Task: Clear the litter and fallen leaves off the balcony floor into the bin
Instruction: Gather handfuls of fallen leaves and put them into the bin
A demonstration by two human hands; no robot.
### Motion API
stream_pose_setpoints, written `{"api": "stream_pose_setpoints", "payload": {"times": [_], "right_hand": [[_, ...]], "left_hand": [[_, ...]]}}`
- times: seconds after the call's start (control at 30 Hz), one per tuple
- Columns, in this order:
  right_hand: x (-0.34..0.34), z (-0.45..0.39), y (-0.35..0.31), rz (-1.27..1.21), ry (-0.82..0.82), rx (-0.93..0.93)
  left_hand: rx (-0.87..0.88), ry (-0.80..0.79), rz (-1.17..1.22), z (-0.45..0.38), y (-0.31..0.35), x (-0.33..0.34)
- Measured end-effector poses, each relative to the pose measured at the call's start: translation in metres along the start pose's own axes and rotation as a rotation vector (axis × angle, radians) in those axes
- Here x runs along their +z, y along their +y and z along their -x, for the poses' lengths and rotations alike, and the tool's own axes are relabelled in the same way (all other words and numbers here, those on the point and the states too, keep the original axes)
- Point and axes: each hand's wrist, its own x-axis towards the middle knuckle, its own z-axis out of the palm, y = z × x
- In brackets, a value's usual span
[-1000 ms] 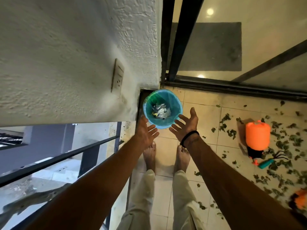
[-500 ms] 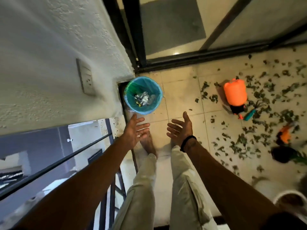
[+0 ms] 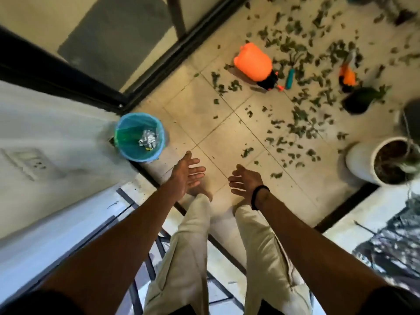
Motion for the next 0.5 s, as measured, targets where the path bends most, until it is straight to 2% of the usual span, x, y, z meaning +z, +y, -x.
{"api": "stream_pose_setpoints", "payload": {"times": [0.13,0.3,0.5], "right_hand": [[-0.074,-0.019,0.006,-0.058,0.039,0.003],[-0.157,-0.080,0.018,-0.181,0.077,0.000],[-0.198,-0.201,0.031,-0.305,0.134,-0.031]], "left_hand": [[0.004,-0.070,-0.117,-0.021,-0.006,0.065],[0.013,-0.057,-0.248,-0.074,-0.032,0.163],[-0.070,-0.010,-0.437,-0.184,-0.084,0.248]]}}
